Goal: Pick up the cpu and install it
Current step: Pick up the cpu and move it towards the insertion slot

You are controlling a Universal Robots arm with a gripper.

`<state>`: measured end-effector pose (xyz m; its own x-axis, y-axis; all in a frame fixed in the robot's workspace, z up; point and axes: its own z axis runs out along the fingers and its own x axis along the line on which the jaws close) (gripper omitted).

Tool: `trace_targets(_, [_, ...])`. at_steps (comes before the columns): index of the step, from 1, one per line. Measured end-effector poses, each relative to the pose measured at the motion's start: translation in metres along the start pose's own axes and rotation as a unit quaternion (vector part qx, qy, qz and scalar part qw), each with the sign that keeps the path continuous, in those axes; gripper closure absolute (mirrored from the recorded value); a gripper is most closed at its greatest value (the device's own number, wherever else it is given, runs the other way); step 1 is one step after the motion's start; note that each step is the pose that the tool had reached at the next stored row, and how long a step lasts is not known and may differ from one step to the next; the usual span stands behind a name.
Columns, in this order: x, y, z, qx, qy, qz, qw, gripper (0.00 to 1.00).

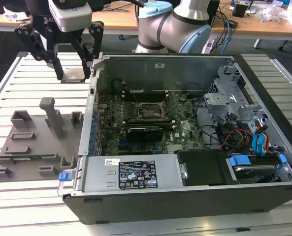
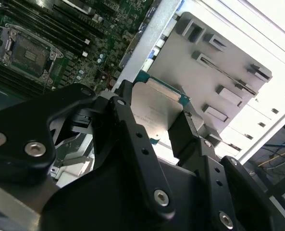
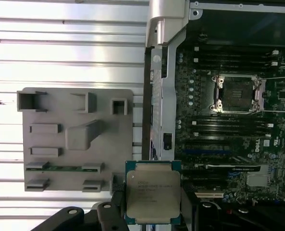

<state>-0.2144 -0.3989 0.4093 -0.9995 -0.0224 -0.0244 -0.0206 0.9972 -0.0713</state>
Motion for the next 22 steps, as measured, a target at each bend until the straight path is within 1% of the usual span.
trace_targets(5, [-0.0058, 0.0023, 0.0047, 0.0004, 0.0000, 0.000, 1.0000, 0.45])
trace_targets(8, [-0.0132, 0.0051, 0.0079, 0.0003, 0.0001, 0.000, 1.0000, 0.45])
trace_targets(9, [-0.0144, 0.0055, 0.0084, 0.0000, 0.0001, 0.000, 1.0000, 0.45])
trace_targets(12, [-0.0167, 0.0062, 0.0098, -0.0046, 0.0001, 0.000, 1.0000, 0.45])
trace_targets(15, [-0.0179, 0.0066, 0.0108, -0.0151, -0.0001, 0.001, 0.9999, 0.45])
trace_targets(16, [-0.0184, 0.0067, 0.0114, -0.0259, -0.0003, 0.001, 0.9997, 0.45])
trace_targets(17, [-0.0188, 0.0067, 0.0119, -0.0332, -0.0005, 0.002, 0.9994, 0.45])
trace_targets(19, [-0.0193, 0.0069, 0.0131, -0.0417, -0.0007, 0.002, 0.9991, 0.45])
trace_targets(20, [-0.0209, 0.0072, 0.0145, -0.0434, -0.0006, 0.002, 0.9991, 0.45])
trace_targets(22, [-0.0261, 0.0084, 0.0171, -0.0435, -0.0003, 0.002, 0.9990, 0.45])
